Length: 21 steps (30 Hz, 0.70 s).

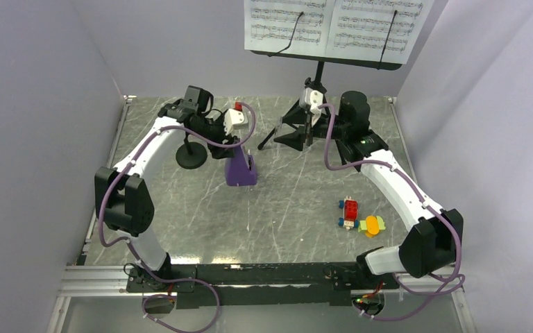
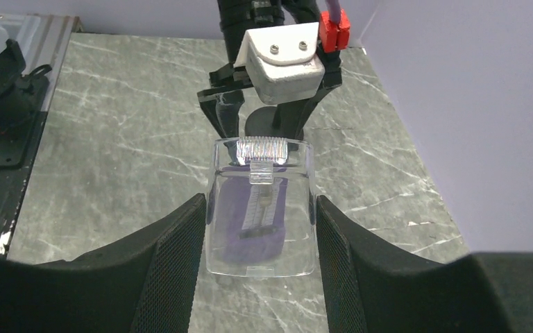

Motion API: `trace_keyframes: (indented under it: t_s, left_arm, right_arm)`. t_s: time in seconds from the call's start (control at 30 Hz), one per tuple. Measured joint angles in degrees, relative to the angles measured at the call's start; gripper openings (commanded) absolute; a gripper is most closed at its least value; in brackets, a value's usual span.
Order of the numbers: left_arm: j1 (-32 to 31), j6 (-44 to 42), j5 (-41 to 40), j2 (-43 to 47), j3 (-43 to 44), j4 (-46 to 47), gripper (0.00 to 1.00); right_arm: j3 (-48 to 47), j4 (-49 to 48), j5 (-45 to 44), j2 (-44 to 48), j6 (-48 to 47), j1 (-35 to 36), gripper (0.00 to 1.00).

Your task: Pack up the instrument practice props

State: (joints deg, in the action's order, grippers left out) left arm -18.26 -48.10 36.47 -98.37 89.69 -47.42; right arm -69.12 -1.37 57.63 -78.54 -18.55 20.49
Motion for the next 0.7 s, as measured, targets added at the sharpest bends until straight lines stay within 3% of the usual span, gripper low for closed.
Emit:
trace_keyframes:
  t_s: [0.13, 0.53, 0.7]
  left_arm:
    - [0.17, -2.21, 2.29, -0.74, -0.66, -0.81, 0.75]
    - [0.39, -4.74, 6.45, -0.59, -4.24, 2.12, 0.54]
    - [-0.15, -5.53, 8.37, -0.61, -4.76, 1.9, 0.53]
  right_arm:
    - [0.42, 0.92, 1.62, -0.11, -1.27, 0.0, 0.0]
    - [2.45, 3.56, 3.93, -1.64, -4.17, -0.04, 0.0]
    - [4.24, 3.85, 4.24, -2.78, -4.66, -0.04, 0.0]
